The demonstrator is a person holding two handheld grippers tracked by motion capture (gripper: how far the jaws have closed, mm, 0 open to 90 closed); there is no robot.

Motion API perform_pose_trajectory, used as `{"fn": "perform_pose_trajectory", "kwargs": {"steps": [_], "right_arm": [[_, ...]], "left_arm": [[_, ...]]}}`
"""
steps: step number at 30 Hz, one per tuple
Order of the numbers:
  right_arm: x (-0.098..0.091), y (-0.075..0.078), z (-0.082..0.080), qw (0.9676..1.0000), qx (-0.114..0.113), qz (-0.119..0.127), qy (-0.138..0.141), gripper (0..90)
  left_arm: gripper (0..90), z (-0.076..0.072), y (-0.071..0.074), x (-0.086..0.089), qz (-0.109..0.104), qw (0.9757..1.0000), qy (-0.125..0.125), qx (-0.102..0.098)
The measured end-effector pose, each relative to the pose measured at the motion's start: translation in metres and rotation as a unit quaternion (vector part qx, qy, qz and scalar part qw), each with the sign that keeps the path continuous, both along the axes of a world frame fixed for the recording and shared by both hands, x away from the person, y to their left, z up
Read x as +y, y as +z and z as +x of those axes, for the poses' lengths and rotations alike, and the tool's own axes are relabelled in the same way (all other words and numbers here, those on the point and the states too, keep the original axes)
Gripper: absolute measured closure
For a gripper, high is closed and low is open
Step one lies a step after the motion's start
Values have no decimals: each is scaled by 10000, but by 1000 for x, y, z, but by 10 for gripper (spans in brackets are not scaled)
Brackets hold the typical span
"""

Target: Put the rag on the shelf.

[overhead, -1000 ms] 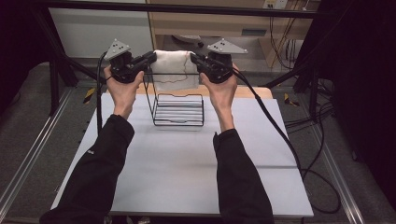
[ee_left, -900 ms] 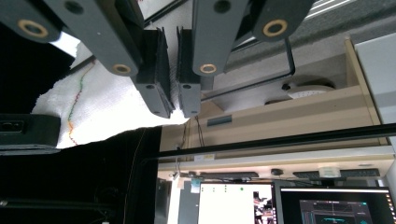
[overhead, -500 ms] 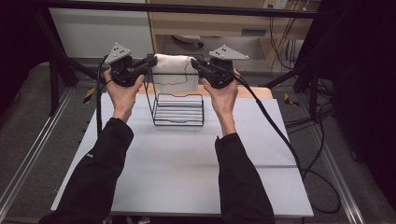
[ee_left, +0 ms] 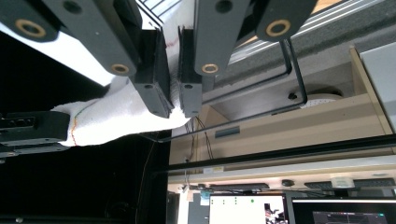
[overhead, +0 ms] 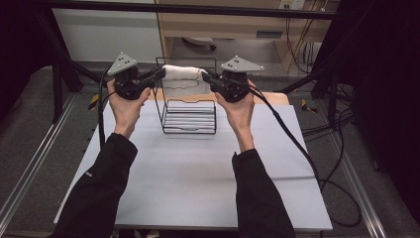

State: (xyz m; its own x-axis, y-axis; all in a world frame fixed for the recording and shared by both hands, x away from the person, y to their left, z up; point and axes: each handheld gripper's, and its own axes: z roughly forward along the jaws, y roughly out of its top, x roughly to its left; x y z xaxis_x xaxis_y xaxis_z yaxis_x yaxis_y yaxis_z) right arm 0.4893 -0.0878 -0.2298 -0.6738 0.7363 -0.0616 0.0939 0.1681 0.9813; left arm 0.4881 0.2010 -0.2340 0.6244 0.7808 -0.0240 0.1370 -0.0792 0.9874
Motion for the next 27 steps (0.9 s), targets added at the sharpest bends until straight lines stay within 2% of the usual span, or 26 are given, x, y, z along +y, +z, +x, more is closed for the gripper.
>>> {"fn": "perform_pose_trajectory", "kwargs": {"steps": [11,16,22,24,27], "right_arm": [[0,-9,-4,9997,68,-167,134,806],[0,-13,-4,9996,103,-199,174,806],[-1,-16,-4,9995,116,-214,220,805],[-1,-17,-3,9994,112,-215,232,805],[0,-18,-4,9994,112,-243,242,804]], "left_arm": [[829,-10,-7,2,198,9998,-20,61],[825,-13,-8,3,219,9997,-59,112],[810,-17,9,9,300,9995,26,46],[810,-16,16,7,203,9998,11,62],[830,-12,23,3,191,9998,17,89]]}}
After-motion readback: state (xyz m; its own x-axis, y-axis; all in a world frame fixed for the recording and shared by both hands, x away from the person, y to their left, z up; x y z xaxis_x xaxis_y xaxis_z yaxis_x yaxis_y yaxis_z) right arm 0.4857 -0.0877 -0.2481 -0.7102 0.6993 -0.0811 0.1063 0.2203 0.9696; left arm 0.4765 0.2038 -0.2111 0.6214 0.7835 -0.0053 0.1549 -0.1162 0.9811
